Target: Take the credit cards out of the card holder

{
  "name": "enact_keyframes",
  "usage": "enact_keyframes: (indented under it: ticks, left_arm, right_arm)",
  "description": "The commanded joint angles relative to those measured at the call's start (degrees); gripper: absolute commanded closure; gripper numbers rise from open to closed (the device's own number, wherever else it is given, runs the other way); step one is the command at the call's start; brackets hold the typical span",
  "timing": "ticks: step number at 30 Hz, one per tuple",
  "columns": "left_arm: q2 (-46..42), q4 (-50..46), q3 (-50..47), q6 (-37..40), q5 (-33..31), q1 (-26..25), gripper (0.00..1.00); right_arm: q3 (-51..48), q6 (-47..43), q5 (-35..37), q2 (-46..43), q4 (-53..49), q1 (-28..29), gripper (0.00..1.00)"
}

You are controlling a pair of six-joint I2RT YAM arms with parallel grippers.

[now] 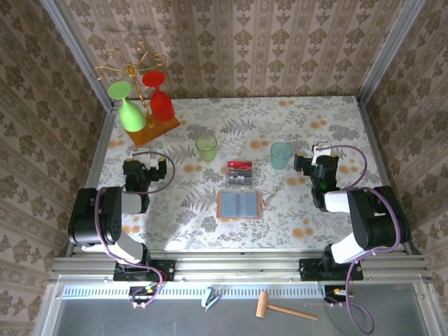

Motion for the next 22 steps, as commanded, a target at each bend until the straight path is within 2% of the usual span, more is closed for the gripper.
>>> enact_keyframes:
  ticks: [1, 15, 18, 22]
  left_arm:
    - [-0.3, 0.0, 1.2, 0.9, 0.8, -0.1, 0.00]
    - [-0.3, 0.0, 1.2, 0.9, 0.7, -0.1, 0.00]
    - [-0.3, 0.0, 1.2, 1.0, 0.7, -0.1, 0.00]
    - [-0.3, 0.0, 1.2, 0.9, 0.7, -0.1, 0.00]
  right_arm:
    - [-0.4, 1.0, -0.5, 0.6, 2.7, -0.3, 0.00]
    - [-0.4, 0.9, -0.4, 0.6, 2.6, -0.3, 0.00]
    - [-0.2, -0.1, -3.1, 0.8, 2.2, -0.3, 0.00]
    - [-0.6, 0.2, -3.1, 0.4, 2.8, -0.6, 0.00]
